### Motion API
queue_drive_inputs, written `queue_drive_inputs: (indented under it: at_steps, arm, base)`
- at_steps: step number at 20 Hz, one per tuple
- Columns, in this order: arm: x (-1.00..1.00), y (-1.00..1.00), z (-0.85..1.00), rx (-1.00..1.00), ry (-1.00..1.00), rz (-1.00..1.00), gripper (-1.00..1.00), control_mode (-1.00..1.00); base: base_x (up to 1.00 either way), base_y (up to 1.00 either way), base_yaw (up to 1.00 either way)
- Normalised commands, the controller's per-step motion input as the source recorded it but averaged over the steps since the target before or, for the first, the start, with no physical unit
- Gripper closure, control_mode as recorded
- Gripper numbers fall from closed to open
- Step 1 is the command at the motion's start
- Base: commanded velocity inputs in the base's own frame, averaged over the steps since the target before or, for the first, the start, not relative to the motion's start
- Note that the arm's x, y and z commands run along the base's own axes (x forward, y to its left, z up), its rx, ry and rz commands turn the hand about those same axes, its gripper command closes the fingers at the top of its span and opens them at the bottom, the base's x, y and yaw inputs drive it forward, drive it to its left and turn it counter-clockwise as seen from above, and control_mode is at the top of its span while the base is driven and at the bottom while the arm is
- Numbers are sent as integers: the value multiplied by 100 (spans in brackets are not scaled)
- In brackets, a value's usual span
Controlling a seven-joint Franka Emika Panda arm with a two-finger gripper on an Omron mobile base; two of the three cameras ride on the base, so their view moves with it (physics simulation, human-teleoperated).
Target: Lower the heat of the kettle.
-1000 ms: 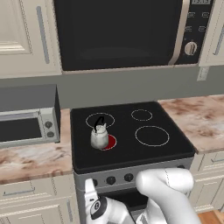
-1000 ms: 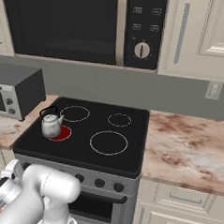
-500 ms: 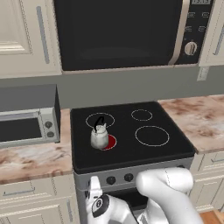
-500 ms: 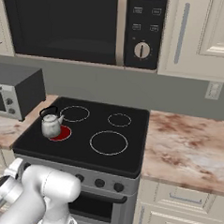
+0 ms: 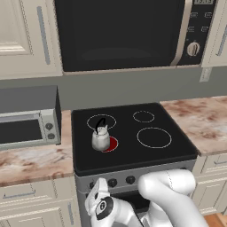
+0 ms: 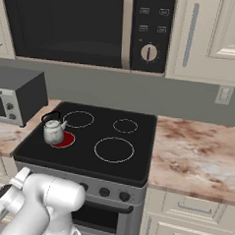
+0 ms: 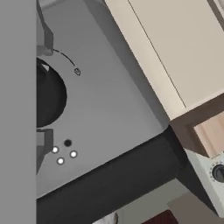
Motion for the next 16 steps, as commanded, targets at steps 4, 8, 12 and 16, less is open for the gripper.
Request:
queue_drive_inputs:
  at_steps: [4, 8, 12, 16]
  arm:
    - [0, -27, 0, 30, -3, -2, 100, -100]
    - [0, -26, 0, 31, -1, -3, 100, -100]
    - [0, -16, 4, 32, 0, -3, 100, -100]
    - [0, -15, 5, 33, 0, -3, 100, -100]
  base:
    - [0, 0, 0]
    - [0, 0, 0]
    - [0, 0, 0]
    - [0, 0, 0]
